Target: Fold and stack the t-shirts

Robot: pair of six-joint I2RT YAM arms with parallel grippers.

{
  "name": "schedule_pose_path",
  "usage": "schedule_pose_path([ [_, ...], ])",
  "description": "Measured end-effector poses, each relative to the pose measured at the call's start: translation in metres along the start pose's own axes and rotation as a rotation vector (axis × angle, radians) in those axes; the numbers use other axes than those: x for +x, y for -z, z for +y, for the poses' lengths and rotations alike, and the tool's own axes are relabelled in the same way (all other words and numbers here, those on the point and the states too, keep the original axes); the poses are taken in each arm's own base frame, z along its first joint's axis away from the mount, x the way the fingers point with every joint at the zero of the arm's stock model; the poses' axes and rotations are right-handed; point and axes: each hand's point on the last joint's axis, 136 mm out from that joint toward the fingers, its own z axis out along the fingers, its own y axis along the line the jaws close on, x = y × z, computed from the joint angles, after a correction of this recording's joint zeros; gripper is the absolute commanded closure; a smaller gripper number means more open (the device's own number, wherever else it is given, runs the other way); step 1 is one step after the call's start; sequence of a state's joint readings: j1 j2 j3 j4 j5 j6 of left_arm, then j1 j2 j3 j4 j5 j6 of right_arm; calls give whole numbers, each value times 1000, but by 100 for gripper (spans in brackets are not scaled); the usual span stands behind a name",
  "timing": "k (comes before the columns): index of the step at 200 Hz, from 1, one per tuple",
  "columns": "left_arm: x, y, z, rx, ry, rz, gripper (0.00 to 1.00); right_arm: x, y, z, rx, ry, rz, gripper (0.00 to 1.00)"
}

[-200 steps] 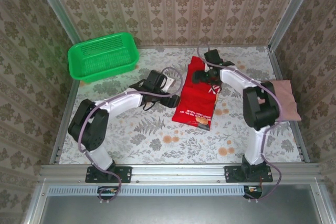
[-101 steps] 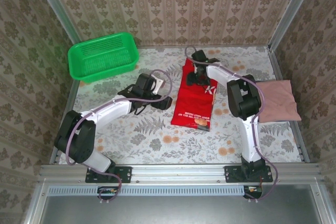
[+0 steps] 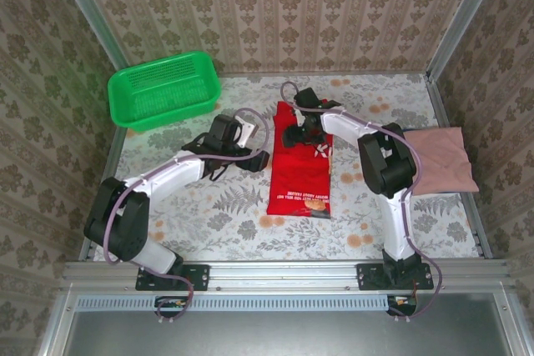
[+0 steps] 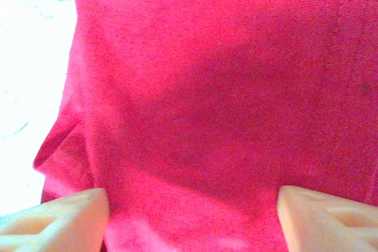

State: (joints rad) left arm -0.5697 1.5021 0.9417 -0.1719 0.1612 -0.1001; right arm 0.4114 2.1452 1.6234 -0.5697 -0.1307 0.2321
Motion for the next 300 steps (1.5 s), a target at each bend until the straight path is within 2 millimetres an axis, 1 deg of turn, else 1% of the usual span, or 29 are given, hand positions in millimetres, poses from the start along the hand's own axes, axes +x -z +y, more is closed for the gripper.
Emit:
schedule_pose_path([
  [9,1,3,-1,23,-13,-8,0,1,6,2,-13,32,-14,15],
  [22,3,9,-3,63,-31,-20,0,3,22,6,-28,87,-50,13],
  [48,-1,26,-1,124,-86,-55,0,13,66,17,-76,232,-143,13],
  [64,-3,39,-3,156,-147,-79,0,26,91,26,-105,341,-190,13],
  [77,-2,51,-6,184,-203,-105,0,41,107,36,-125,449,-218,14],
  [86,0,59,-6,199,-234,-118,0,56,116,46,-139,539,-226,14],
  [103,8,73,-4,222,-282,-136,0,89,125,65,-165,705,-219,14],
  [115,14,81,-6,244,-314,-147,0,114,128,79,-187,821,-198,15],
  [131,20,92,-10,270,-350,-164,0,144,126,92,-205,949,-155,17],
  [141,23,97,-13,285,-372,-180,0,166,120,96,-207,1027,-113,18],
  [160,29,103,-20,316,-393,-201,0,198,106,94,-189,1128,-31,22],
  [168,33,104,-22,330,-396,-205,0,208,101,92,-181,1157,-3,24],
  [182,40,105,-27,359,-394,-208,0,219,94,90,-166,1194,31,28],
  [194,47,105,-31,386,-390,-207,0,224,88,90,-154,1211,47,30],
  [211,52,106,-35,413,-387,-208,0,225,80,90,-140,1219,58,32],
  [247,52,114,-40,423,-405,-241,0,224,60,86,-108,1224,83,34],
  [261,52,117,-42,421,-415,-259,0,225,53,84,-101,1227,98,37],
  [275,54,119,-42,417,-419,-273,0,224,48,83,-93,1232,100,45],
  [293,58,119,-42,414,-416,-277,0,222,42,80,-77,1234,105,48],
  [300,60,119,-42,414,-413,-278,0,222,40,79,-78,1233,111,50],
])
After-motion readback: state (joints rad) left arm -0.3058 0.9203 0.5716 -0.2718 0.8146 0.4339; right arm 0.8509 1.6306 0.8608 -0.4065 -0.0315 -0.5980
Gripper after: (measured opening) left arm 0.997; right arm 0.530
